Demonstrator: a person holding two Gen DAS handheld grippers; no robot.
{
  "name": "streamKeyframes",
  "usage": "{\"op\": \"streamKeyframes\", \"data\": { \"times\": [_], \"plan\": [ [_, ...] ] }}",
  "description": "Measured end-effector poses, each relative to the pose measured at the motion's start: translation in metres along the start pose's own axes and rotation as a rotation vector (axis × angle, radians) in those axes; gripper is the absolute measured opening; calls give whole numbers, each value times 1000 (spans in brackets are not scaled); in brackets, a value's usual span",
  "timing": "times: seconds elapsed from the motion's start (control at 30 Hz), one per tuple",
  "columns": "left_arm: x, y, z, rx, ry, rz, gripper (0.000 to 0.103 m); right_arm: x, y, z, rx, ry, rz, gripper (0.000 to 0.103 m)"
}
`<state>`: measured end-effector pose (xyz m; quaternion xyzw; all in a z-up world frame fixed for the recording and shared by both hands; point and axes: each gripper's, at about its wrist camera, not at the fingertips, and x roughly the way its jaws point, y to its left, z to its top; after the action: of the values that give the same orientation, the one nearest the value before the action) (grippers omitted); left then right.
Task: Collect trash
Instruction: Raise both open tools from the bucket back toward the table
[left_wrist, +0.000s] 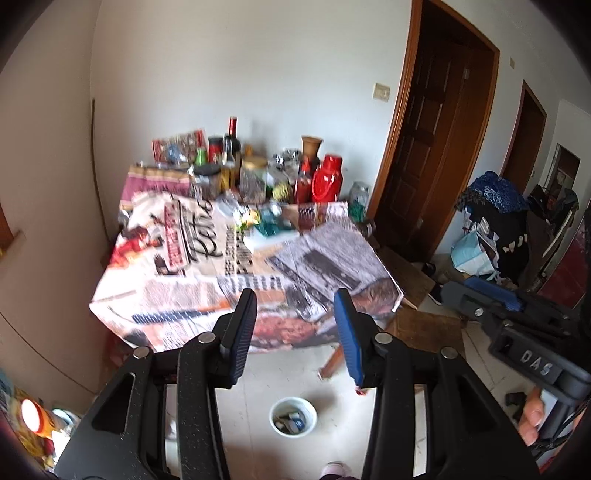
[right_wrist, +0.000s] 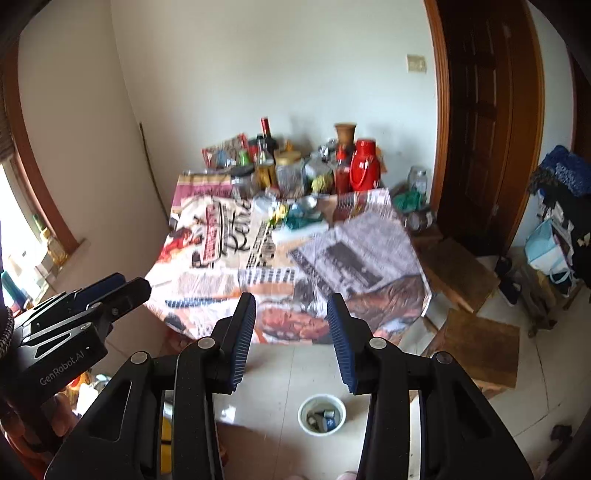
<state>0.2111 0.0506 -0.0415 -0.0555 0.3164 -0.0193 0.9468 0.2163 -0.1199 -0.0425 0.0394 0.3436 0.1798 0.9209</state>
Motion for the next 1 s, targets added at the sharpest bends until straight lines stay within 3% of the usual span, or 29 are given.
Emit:
{"op": "streamKeyframes", "data": {
  "times": [0.17,0.27,0.3,0.7,1.0],
  "plan": [
    [2,2,13,2,-31,15,65,-8,-4,17,3,-97,-20,66],
    [14,2,20,-2,-33,20,69,-5,-8,26,4,-142,-33,85],
    [21,1,24,2,-30,28,69,-2,-11,29,6,-159,-34,87],
    [109,-18,94,-24,-33,88,73,62,-66,102,-24,-159,34,87],
    [175,-26,146,-109,-41,137,78,109,-101,147,-85,-131,70,87]
  ]
}}
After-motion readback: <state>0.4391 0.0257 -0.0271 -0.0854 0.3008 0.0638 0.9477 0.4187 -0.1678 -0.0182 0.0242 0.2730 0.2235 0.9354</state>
